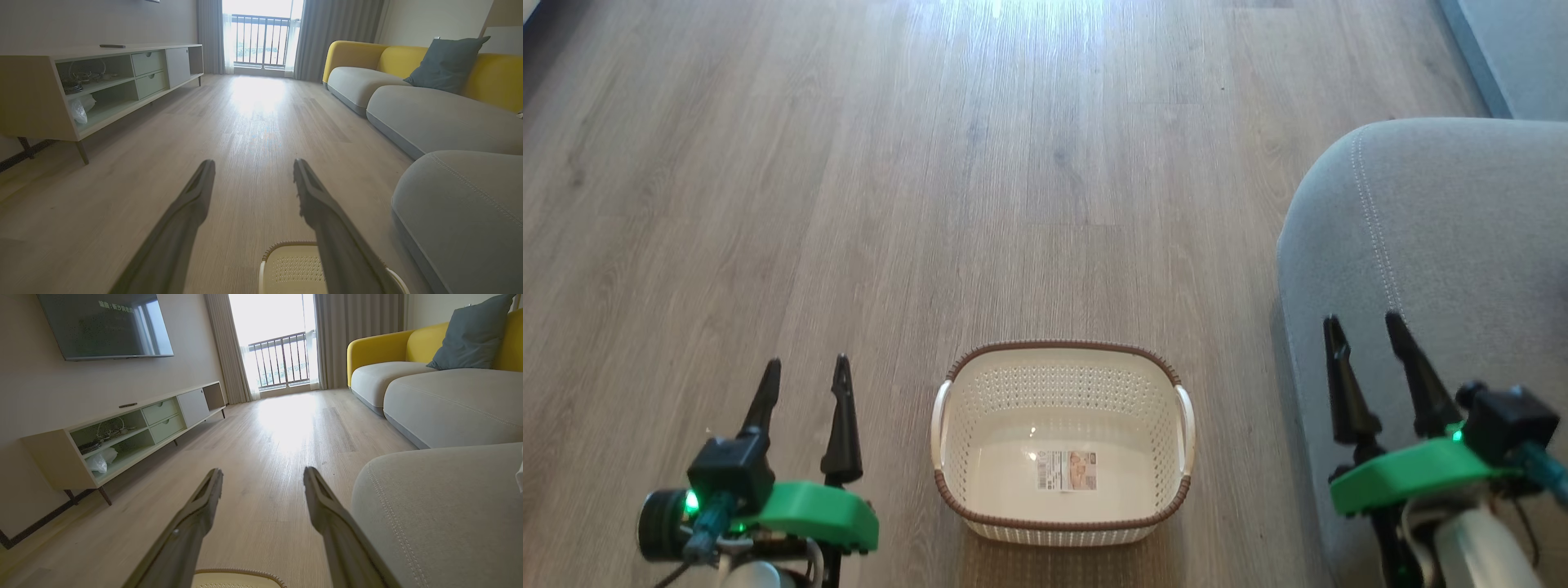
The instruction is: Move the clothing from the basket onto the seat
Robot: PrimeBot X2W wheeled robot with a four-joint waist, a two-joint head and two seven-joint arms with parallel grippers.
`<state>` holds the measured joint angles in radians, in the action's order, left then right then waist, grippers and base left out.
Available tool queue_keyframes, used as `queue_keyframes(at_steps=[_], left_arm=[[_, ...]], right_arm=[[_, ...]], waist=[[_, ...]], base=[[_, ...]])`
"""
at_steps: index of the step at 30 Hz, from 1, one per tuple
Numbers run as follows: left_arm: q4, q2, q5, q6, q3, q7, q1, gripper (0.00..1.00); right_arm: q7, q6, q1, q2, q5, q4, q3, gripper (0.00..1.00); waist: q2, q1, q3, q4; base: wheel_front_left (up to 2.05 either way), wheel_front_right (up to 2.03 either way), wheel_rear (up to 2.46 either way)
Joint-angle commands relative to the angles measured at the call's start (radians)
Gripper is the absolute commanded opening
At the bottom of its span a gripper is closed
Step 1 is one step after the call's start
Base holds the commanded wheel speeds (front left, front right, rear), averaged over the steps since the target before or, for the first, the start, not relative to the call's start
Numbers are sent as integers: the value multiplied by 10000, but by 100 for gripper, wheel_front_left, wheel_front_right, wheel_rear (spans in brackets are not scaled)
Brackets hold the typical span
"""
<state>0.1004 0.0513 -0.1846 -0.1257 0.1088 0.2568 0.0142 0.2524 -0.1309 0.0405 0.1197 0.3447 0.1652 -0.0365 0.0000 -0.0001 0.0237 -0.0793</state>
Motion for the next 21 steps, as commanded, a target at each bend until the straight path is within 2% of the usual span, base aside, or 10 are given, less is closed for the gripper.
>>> queue_keyframes(at_steps=[1, 9, 15, 21], left_arm=[[-296, -10, 73, 100, -317, 49, -189, 100], [-144, -10, 155, 222, -389, 49, -151, 100], [-186, -10, 487, 386, -365, 49, -247, 100], [-224, -10, 317, 552, -355, 49, -256, 100]], right_arm=[[91, 2, 55, -52, -182, -451, -132, 100], [92, 2, -356, -440, -525, -683, -15, 100], [92, 2, -359, -566, -621, -696, -4, 100], [93, 2, -353, -627, -680, -734, -41, 100]], waist=[[0, 1, -27, 4], [0, 1, -161, 80], [0, 1, -229, 112], [0, 1, -262, 170]], base=[[0, 0, 0], [0, 0, 0], [0, 0, 0], [0, 0, 0]])
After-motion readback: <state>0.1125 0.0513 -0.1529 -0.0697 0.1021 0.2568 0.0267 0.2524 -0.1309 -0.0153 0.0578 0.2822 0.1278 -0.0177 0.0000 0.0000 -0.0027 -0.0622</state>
